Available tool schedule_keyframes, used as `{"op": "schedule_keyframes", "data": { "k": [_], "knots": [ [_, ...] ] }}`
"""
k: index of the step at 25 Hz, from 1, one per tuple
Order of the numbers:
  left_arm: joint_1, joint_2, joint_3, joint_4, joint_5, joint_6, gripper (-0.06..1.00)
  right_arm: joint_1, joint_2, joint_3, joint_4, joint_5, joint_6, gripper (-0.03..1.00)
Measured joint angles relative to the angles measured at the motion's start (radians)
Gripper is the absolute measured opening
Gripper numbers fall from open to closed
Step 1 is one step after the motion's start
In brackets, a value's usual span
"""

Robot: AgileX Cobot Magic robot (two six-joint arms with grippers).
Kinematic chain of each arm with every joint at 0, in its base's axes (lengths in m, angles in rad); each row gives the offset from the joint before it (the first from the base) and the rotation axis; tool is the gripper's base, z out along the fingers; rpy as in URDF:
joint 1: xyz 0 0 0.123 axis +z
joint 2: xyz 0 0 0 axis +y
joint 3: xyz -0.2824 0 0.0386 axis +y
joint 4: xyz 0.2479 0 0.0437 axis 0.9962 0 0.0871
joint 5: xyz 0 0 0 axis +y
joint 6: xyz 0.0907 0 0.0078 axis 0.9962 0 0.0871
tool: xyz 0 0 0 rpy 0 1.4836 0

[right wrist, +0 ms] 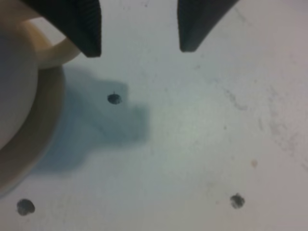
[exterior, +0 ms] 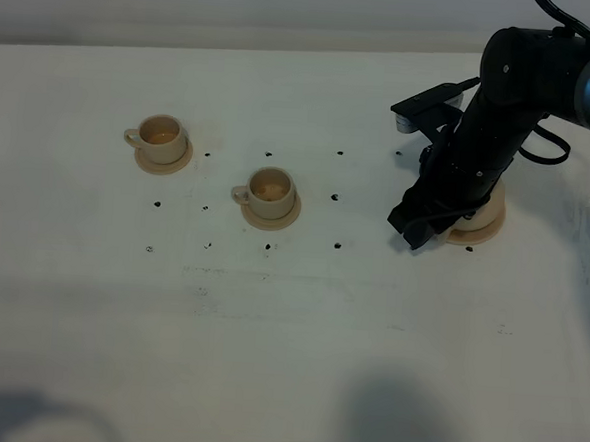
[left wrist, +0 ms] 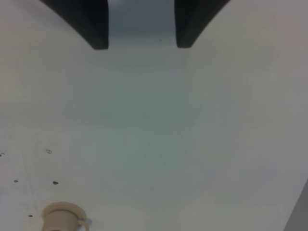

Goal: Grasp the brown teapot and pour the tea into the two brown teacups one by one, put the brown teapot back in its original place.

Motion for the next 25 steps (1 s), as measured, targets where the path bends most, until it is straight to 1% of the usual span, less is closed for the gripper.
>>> {"op": "schedule_keyframes", "data": {
  "k": [10, 25],
  "knots": [
    [0.0, 0.0, 0.0, 0.0, 0.0, 0.001, 0.31, 0.001, 0.0, 0.0, -0.038, 0.042, 0.001, 0.38],
    [0.0, 0.0, 0.0, 0.0, 0.0, 0.001, 0.31, 0.001, 0.0, 0.0, -0.125, 0.098, 0.04, 0.38]
  ]
}}
